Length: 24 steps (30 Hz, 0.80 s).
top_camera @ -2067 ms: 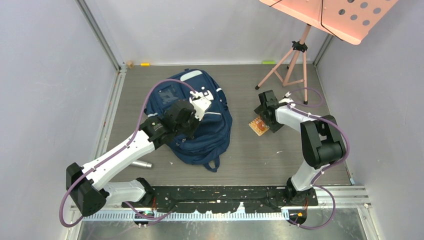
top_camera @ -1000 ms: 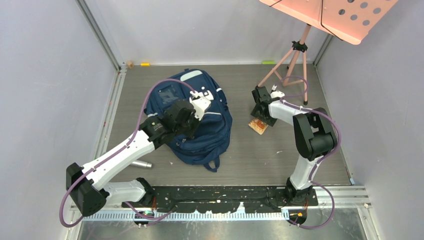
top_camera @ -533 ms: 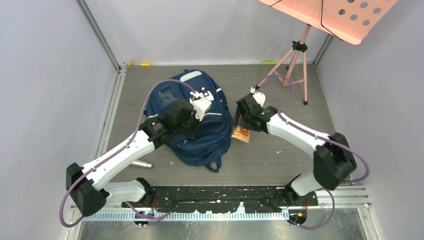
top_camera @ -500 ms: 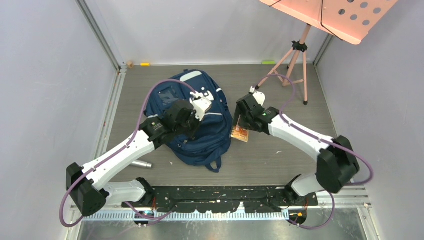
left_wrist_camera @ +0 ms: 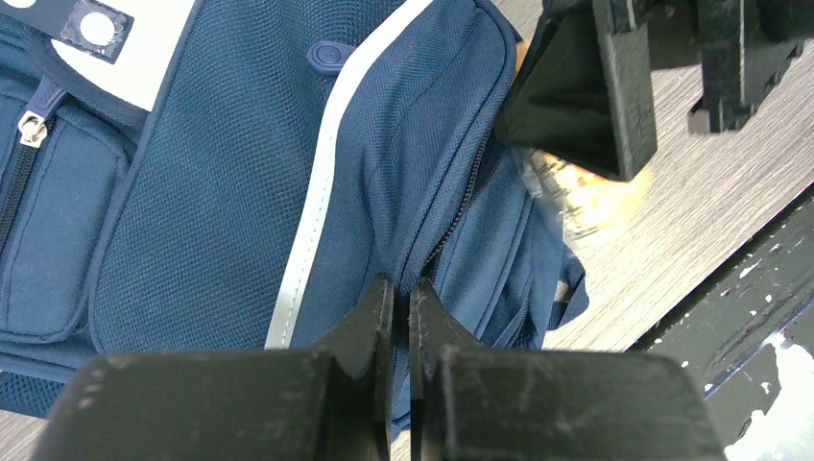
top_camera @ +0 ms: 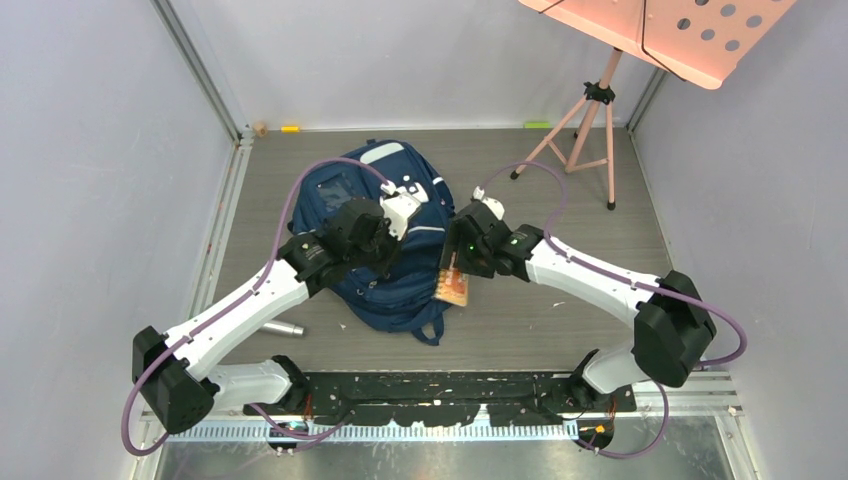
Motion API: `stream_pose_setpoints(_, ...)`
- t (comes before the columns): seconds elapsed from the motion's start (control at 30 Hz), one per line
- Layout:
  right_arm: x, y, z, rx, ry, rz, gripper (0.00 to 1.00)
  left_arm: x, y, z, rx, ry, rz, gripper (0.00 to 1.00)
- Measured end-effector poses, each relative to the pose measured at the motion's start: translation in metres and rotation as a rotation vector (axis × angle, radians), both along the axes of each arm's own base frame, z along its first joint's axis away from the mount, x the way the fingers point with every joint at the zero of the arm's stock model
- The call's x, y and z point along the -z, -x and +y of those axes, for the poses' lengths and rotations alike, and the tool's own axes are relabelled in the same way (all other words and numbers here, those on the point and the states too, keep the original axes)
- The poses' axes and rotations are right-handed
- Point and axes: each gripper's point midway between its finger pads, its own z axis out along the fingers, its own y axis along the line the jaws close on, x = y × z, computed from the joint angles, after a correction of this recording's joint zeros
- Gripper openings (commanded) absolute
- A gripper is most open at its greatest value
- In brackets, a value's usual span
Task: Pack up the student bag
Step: Place the stationery in the student bag.
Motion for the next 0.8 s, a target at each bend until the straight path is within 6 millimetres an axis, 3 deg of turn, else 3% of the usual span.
stream_pose_setpoints(0.17, -0.011, 0.000, 0.027, -0.003, -0.096, -0.027, 0.58, 0.001, 0.000, -0.001, 0.005, 0.008, 0.004, 0.00)
stream_pose_setpoints(0.33, -0.017, -0.009, 0.038, 0.049, -0.163, -0.053, 0.57, 0.000, -0.002, -0.001, 0.000, 0.014, 0.000, 0.00)
stream_pose_setpoints(0.53, -0.014, -0.023, 0.058, 0.096, -0.252, -0.084, 0.43, -0.001, -0.006, 0.001, -0.015, 0.016, -0.011, 0.00)
stream_pose_setpoints(0.63, -0.016, -0.028, 0.064, 0.126, -0.306, -0.116, 0.28, -0.001, -0.007, 0.002, -0.022, 0.013, -0.013, 0.00)
stream_pose_setpoints(0.8, -0.025, -0.038, 0.072, 0.179, -0.379, -0.155, 0.17, -0.001, -0.009, 0.003, -0.028, 0.012, -0.015, 0.00)
